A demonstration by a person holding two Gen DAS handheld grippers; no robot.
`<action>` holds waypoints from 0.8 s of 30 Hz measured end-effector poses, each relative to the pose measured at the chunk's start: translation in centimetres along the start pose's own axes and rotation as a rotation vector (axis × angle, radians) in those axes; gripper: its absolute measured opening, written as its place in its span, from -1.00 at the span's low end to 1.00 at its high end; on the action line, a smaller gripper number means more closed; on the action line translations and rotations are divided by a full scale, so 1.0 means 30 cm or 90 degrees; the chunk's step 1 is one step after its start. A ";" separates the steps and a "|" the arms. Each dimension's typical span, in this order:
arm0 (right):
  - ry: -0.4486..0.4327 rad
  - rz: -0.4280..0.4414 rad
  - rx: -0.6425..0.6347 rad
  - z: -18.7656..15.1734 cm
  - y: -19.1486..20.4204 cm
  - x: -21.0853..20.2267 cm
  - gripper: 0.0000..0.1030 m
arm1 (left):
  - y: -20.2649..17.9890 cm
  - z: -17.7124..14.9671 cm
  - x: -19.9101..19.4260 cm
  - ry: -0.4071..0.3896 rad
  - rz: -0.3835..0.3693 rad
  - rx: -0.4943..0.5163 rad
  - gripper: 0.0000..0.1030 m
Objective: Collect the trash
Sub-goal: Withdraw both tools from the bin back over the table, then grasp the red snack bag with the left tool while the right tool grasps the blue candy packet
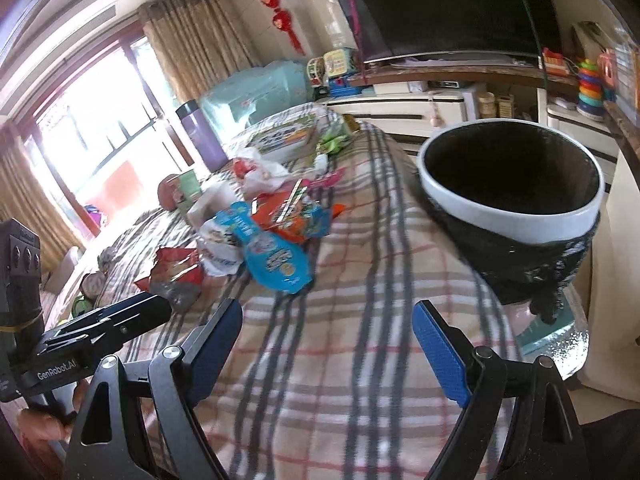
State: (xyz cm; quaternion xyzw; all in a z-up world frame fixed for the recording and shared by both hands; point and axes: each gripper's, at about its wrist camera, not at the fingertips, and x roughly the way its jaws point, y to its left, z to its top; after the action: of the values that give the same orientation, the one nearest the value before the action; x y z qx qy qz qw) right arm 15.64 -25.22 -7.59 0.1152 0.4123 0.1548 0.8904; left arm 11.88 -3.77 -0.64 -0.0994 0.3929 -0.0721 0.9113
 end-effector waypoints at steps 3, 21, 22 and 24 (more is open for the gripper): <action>0.004 -0.001 -0.015 -0.005 0.027 0.015 0.71 | 0.034 -0.009 -0.021 -0.004 0.006 -0.008 0.29; 0.021 -0.021 -0.107 0.005 0.154 0.127 0.70 | 0.156 0.017 0.063 0.018 0.052 -0.056 0.29; 0.020 -0.025 -0.114 0.009 0.160 0.133 0.69 | 0.155 0.020 0.073 0.020 0.054 -0.053 0.29; 0.020 -0.032 -0.127 0.018 0.172 0.150 0.64 | 0.158 0.026 0.092 0.020 0.059 -0.050 0.27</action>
State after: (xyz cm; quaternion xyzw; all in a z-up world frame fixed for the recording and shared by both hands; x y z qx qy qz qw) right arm 17.88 -18.82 -8.66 0.0130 0.4114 0.1749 0.8944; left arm 14.59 0.34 -3.19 -0.1154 0.4141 -0.0160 0.9028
